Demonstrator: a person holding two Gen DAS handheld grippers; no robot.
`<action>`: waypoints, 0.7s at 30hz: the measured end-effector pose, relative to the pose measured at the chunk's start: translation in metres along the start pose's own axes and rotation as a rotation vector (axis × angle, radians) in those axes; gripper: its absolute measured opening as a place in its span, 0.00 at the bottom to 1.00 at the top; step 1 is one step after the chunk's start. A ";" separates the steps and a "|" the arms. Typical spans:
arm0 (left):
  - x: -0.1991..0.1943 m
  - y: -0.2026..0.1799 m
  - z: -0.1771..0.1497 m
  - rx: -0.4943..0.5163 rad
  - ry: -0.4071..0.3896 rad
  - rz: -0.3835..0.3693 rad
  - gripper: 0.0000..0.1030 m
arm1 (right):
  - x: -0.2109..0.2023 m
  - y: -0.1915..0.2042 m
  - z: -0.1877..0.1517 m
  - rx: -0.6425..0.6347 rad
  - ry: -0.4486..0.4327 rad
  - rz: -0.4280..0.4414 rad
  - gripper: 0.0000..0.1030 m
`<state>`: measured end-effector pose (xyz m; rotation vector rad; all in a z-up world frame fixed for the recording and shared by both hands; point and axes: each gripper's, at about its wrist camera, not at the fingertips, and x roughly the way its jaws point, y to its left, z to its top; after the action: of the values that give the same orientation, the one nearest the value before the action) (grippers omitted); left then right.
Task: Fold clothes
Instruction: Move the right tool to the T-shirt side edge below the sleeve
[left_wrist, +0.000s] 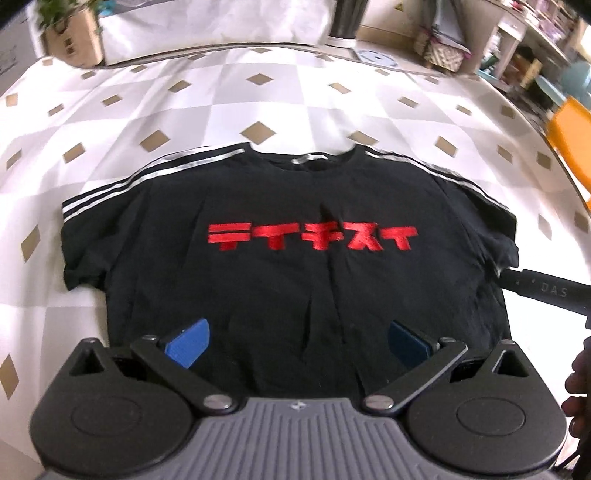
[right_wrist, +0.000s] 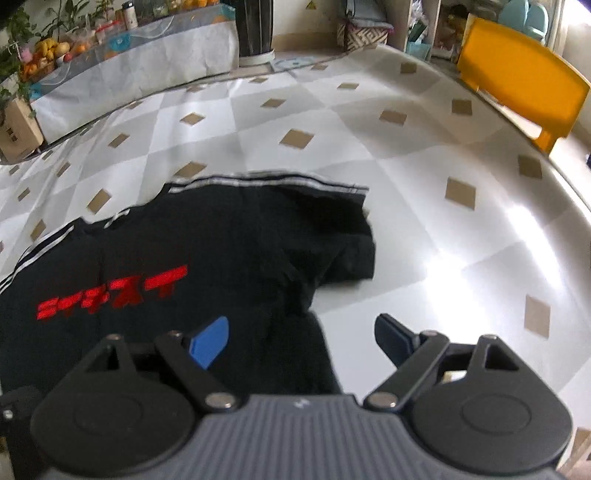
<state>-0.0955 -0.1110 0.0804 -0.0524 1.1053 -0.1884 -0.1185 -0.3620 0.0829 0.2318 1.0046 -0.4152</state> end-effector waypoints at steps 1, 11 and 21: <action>0.000 0.002 0.001 -0.013 -0.003 0.003 1.00 | 0.002 0.000 0.002 -0.004 -0.005 -0.007 0.84; 0.004 0.007 0.002 -0.030 -0.005 0.033 1.00 | 0.022 -0.012 0.016 0.063 0.008 -0.032 0.82; 0.010 0.003 0.001 -0.016 0.011 0.038 1.00 | 0.029 -0.016 0.021 0.081 -0.006 -0.056 0.81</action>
<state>-0.0898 -0.1098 0.0719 -0.0448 1.1178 -0.1463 -0.0958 -0.3911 0.0692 0.2756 0.9910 -0.5084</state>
